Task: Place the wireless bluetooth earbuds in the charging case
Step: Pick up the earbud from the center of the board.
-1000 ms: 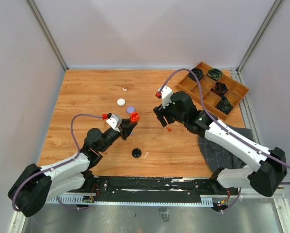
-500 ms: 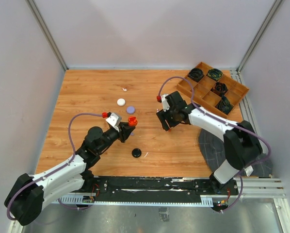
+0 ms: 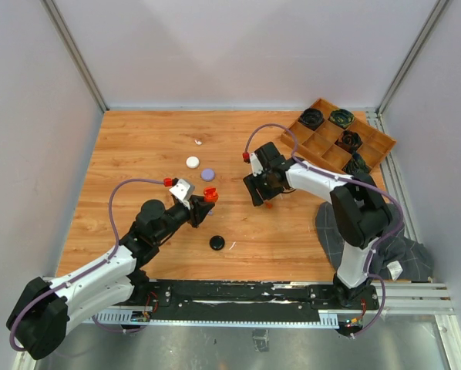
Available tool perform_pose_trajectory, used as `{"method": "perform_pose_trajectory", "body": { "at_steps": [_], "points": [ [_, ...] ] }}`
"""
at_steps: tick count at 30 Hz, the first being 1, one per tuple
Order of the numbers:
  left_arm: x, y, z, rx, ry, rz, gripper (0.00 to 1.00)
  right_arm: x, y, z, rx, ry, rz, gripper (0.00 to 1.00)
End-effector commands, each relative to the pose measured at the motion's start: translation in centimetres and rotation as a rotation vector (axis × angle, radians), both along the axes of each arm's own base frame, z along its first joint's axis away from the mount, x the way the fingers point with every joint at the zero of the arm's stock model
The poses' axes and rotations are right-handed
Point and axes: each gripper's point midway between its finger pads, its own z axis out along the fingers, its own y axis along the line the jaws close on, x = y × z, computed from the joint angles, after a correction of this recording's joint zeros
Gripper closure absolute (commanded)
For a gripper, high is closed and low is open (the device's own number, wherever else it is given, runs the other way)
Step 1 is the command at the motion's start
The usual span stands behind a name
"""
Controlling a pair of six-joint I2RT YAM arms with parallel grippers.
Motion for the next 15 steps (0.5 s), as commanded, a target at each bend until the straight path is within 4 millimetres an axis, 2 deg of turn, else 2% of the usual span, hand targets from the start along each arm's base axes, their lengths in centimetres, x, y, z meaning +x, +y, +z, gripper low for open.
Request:
{"method": "perform_pose_trajectory", "body": {
  "at_steps": [1, 15],
  "points": [
    [0.3, -0.4, 2.1, -0.027, -0.041, -0.009, 1.00, -0.9, 0.2, -0.4, 0.013, 0.075, 0.004, 0.40],
    [0.0, -0.8, 2.5, -0.045, -0.038, -0.034, 1.00, -6.2, 0.2, -0.9, -0.023, 0.223, 0.137, 0.47]
  ]
}}
